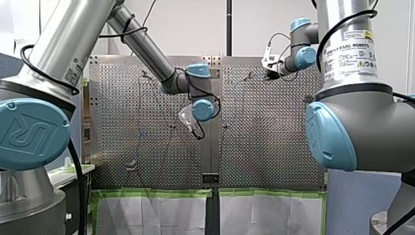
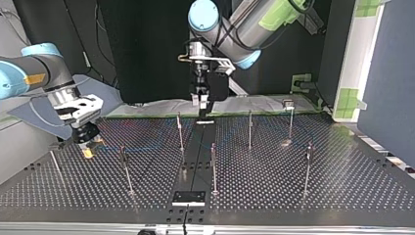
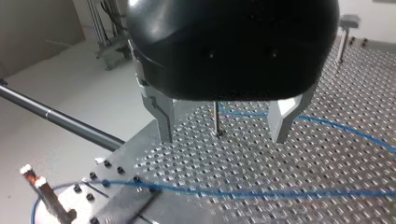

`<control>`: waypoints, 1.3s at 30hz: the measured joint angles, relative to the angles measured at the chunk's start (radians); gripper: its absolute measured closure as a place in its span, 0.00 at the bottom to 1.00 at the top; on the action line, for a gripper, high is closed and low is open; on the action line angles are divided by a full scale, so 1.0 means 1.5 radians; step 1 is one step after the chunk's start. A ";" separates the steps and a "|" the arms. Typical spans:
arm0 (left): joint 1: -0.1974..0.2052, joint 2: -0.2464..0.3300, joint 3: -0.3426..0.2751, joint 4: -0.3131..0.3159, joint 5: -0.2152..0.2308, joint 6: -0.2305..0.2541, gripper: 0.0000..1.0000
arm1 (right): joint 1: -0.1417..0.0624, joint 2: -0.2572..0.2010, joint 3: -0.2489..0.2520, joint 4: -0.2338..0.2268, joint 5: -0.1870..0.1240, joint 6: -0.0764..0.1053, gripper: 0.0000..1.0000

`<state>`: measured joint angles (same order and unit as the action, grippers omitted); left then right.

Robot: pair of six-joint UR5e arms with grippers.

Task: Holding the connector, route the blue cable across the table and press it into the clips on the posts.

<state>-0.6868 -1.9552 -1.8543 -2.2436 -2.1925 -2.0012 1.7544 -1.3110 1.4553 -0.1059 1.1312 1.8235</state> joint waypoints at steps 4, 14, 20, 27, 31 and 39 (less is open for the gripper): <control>0.003 -0.014 -0.025 0.025 0.002 0.000 0.02 | 0.000 0.000 0.000 0.000 0.000 0.000 1.00; 0.026 -0.040 -0.093 0.093 0.002 0.000 0.02 | 0.000 0.000 0.001 0.000 0.000 0.000 1.00; 0.060 -0.040 -0.131 0.131 0.001 0.001 0.02 | 0.000 0.000 0.002 0.000 -0.001 0.000 1.00; 0.089 -0.040 -0.177 0.177 0.002 0.002 0.02 | 0.000 0.000 0.002 0.000 0.000 0.000 1.00; 0.090 -0.040 -0.202 0.194 0.000 0.002 0.02 | 0.001 0.000 0.002 0.000 0.000 -0.001 1.00; 0.100 -0.040 -0.256 0.198 -0.001 0.007 0.02 | 0.001 0.000 0.002 0.000 -0.001 -0.001 1.00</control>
<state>-0.5371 -2.0148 -2.2377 -1.9473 -2.1936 -1.9904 1.7551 -1.3109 1.4583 -0.1059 1.1296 1.8227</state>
